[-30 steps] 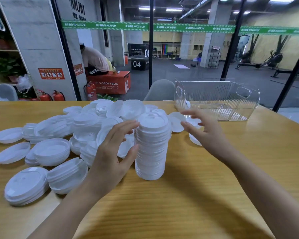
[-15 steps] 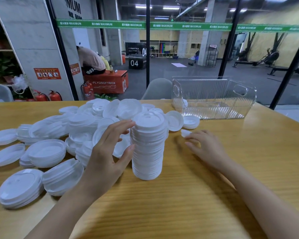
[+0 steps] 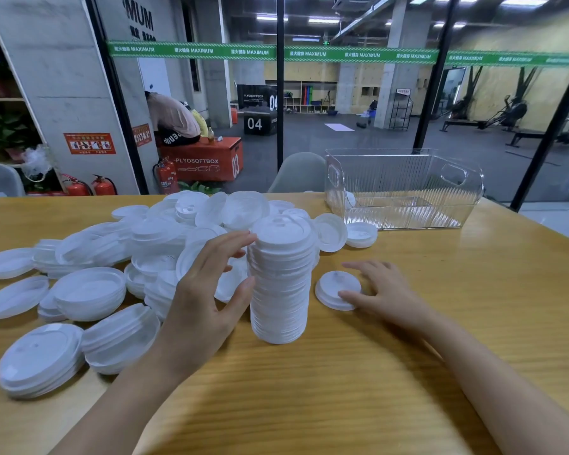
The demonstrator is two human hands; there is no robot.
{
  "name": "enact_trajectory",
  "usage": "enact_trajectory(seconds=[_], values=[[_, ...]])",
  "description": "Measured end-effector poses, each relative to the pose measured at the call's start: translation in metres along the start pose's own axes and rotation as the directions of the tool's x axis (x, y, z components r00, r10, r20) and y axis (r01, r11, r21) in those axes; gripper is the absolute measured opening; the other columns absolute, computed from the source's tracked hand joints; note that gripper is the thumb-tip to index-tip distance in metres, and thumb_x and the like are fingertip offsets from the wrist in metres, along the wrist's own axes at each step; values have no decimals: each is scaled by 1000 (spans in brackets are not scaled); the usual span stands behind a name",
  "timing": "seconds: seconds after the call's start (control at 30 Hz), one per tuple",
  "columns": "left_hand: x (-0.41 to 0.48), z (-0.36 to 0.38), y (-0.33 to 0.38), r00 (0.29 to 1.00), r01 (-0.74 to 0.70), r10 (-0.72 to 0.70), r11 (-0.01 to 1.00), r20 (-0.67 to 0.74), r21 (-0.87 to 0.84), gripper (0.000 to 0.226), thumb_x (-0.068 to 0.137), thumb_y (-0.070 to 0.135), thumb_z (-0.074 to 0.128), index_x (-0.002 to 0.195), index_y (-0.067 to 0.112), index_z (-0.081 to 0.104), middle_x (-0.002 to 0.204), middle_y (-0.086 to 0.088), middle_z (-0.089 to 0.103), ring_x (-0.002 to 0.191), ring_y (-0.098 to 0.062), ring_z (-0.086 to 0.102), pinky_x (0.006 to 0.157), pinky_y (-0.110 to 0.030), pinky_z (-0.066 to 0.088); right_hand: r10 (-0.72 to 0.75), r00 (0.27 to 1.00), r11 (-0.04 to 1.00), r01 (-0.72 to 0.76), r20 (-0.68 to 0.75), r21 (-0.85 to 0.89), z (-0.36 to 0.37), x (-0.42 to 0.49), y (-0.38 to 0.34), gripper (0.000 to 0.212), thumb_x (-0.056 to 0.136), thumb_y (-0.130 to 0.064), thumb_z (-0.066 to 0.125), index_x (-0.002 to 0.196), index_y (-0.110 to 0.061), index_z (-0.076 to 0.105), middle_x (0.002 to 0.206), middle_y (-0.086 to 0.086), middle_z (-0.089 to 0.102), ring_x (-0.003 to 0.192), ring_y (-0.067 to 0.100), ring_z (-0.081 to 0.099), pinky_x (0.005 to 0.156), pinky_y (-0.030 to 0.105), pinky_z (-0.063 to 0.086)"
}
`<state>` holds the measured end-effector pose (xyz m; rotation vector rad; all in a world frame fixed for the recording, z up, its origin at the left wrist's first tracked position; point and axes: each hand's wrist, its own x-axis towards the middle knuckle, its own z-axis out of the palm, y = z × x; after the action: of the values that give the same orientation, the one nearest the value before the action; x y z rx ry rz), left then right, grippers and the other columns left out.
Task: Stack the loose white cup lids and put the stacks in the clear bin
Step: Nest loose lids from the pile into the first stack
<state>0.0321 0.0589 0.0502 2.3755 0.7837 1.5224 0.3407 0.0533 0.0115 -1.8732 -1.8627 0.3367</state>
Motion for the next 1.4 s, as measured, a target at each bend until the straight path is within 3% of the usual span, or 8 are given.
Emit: enact_trajectory(seconds=[0.2, 0.33, 0.47, 0.57, 0.7, 1.03, 1.17, 1.4], values=[[0, 0, 0, 1000, -1, 1, 1000, 2, -1, 47, 90, 28, 56, 136, 26, 47, 134, 13, 52, 119, -10, 55, 94, -18, 45, -49, 997, 993, 56, 67, -105, 0, -2, -3, 66, 74, -72, 64, 134, -53, 43, 123, -31, 38, 122, 8, 30, 105, 35, 25], [0, 0, 0, 1000, -3, 3, 1000, 2, -2, 47, 90, 27, 56, 136, 27, 47, 134, 14, 51, 118, -9, 55, 94, -16, 44, -61, 998, 995, 61, -1, -85, -1, -2, -5, 66, 74, -76, 59, 134, -53, 44, 123, -31, 45, 119, 6, 35, 96, 31, 25], [0, -1, 0, 1000, 1, -1, 1000, 7, -1, 48, 90, 28, 56, 137, 29, 46, 135, 15, 51, 119, -9, 54, 95, -15, 43, -58, 990, 985, 78, -129, 152, -5, -2, -14, 66, 66, -85, 45, 125, -55, 48, 131, -28, 54, 121, 6, 45, 107, 37, 34], [0, -1, 0, 1000, -4, 4, 1000, 5, 0, 48, 90, 26, 57, 136, 29, 46, 134, 15, 51, 118, -11, 55, 94, -16, 43, -58, 971, 904, 149, -230, 401, -15, -5, -33, 71, 76, -75, 50, 136, -38, 54, 129, -22, 60, 114, -1, 54, 107, 36, 41], [-1, -1, 0, 1000, -9, 9, 1000, 0, 3, 49, 90, 26, 57, 137, 29, 45, 136, 14, 50, 119, -13, 55, 94, -17, 44, -153, 949, 816, 278, -274, 506, -42, -12, -77, 41, 89, -57, 59, 128, -49, 54, 118, -26, 63, 112, -1, 57, 99, 29, 45], [0, 0, 0, 999, 29, -28, 999, -46, 16, 61, 86, 16, 67, 140, 24, 39, 132, 9, 51, 118, -7, 54, 94, -16, 45, -415, 891, 853, 451, -182, 261, -56, -10, -125, 35, 81, -49, 66, 114, -38, 64, 121, -29, 60, 121, -2, 46, 94, 6, 28], [0, -1, 1, 999, 26, -26, 1000, -33, 3, 57, 88, 29, 60, 141, 26, 39, 132, 9, 50, 119, -5, 53, 95, -15, 43, -426, 886, 853, 461, -185, 244, -54, -8, -125, 34, 80, -49, 67, 113, -41, 64, 117, -32, 60, 119, -4, 45, 94, 5, 28], [0, -1, 1, 1000, 5, -4, 1000, -27, 20, 59, 88, 22, 64, 141, 28, 39, 133, 9, 50, 119, -4, 53, 95, -15, 44, -434, 882, 847, 469, -182, 250, -53, -6, -127, 36, 81, -48, 67, 116, -39, 66, 119, -29, 62, 122, -1, 48, 98, 10, 31]])
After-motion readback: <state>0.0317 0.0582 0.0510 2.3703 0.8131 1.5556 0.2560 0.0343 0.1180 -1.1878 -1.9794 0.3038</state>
